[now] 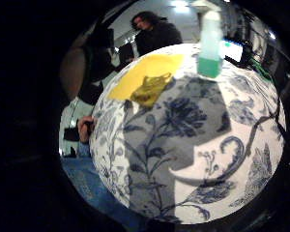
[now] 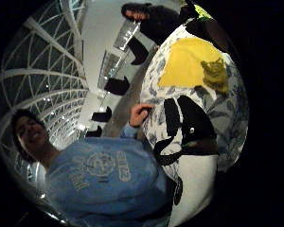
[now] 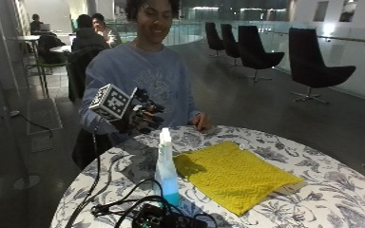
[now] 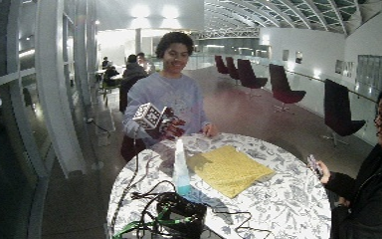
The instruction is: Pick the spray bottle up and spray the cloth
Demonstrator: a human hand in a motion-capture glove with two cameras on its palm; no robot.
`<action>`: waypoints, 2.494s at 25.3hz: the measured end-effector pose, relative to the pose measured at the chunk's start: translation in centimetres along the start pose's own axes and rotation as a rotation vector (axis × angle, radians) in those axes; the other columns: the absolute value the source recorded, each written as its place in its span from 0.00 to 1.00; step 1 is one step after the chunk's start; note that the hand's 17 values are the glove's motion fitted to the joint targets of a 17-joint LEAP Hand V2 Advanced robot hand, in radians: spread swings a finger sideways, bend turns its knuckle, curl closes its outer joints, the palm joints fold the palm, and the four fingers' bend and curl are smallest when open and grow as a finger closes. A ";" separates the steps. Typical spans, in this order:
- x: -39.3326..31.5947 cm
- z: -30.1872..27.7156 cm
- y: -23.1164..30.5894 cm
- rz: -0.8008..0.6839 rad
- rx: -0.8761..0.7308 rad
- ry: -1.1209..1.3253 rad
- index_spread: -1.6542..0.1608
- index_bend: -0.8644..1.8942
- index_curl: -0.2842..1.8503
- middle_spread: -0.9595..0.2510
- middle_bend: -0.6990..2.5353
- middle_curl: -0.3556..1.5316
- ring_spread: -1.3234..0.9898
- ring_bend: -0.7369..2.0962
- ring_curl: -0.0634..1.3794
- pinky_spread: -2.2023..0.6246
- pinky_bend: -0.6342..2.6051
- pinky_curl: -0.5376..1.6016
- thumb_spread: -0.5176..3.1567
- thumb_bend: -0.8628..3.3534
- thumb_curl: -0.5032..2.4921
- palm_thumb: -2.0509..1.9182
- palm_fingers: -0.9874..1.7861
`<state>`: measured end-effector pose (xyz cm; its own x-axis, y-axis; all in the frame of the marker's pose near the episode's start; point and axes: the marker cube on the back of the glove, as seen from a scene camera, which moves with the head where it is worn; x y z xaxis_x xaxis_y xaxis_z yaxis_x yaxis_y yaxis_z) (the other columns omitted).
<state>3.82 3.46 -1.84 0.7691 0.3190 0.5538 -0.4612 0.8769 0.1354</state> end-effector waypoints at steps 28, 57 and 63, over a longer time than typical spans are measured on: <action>14.4 0.7 -16.4 0.545 0.411 -0.078 0.71 0.33 0.21 0.78 0.30 0.38 0.58 0.41 0.28 0.83 0.32 0.42 0.42 0.23 0.28 0.71 0.58; 8.4 -0.6 -16.9 0.318 0.089 -0.252 0.77 0.38 0.30 0.73 0.29 0.41 0.55 0.43 0.31 0.82 0.26 0.41 0.31 0.20 0.36 0.77 0.76; 4.3 -0.2 -15.7 0.373 -0.175 -0.332 0.77 0.37 0.30 0.73 0.29 0.42 0.56 0.44 0.32 0.82 0.26 0.41 0.30 0.20 0.37 0.76 0.77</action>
<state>14.44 -8.85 -1.69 0.3723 0.5149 0.7722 -0.5743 0.7814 -0.2441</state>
